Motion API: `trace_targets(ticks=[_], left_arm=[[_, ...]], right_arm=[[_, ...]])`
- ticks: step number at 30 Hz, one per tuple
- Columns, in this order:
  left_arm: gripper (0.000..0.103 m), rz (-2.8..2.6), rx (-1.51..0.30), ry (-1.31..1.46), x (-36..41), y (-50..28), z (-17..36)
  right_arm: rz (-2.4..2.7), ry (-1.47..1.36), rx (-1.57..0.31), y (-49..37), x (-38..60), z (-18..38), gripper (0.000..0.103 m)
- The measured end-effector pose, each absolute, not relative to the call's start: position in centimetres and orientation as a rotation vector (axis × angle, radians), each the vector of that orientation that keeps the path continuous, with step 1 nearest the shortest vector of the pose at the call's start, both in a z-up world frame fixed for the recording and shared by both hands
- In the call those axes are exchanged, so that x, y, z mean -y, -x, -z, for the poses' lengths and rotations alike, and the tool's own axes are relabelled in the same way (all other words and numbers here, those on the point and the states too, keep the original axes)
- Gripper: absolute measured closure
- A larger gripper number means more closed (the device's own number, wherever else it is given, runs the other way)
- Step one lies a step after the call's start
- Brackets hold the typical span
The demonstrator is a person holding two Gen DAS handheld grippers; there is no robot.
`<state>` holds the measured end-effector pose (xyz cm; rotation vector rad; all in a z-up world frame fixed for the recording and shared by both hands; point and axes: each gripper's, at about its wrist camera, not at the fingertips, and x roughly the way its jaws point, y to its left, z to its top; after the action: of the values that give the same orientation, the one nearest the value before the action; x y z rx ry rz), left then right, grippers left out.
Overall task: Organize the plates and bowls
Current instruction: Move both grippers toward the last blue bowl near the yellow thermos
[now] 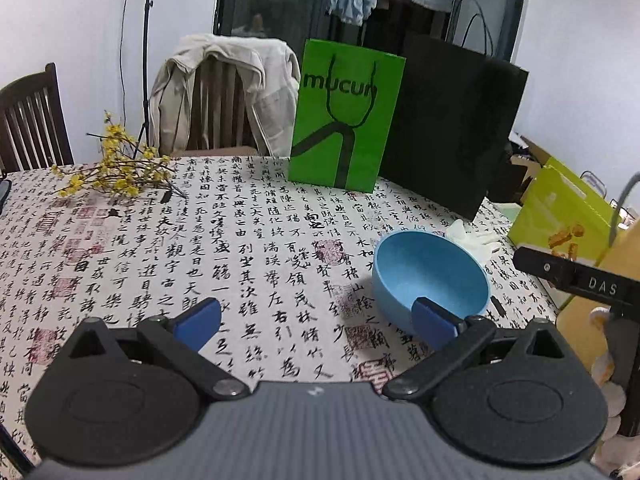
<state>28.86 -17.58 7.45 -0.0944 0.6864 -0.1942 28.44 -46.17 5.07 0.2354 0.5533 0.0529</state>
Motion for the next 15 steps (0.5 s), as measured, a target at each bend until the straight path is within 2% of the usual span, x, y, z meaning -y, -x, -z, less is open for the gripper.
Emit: trace_targets(ticks=[12, 14, 15], left_arm=[[0.000, 0.135, -0.762, 0.040, 21.5, -35.7, -6.0], [0.000, 0.135, -0.774, 0.027, 22.3, -36.7, -5.3], [0.000, 0.136, -0.781, 0.024, 22.6, -37.1, -5.0]], right_arm=[[-0.004, -0.396, -0.624, -34.4, 48.6, -0.4, 0.001], [-0.019, -0.394, -0.645, -35.1, 48.9, 0.7, 0.004], [-0.025, -0.393, -0.652, -35.3, 49.0, 1.1, 0.009]])
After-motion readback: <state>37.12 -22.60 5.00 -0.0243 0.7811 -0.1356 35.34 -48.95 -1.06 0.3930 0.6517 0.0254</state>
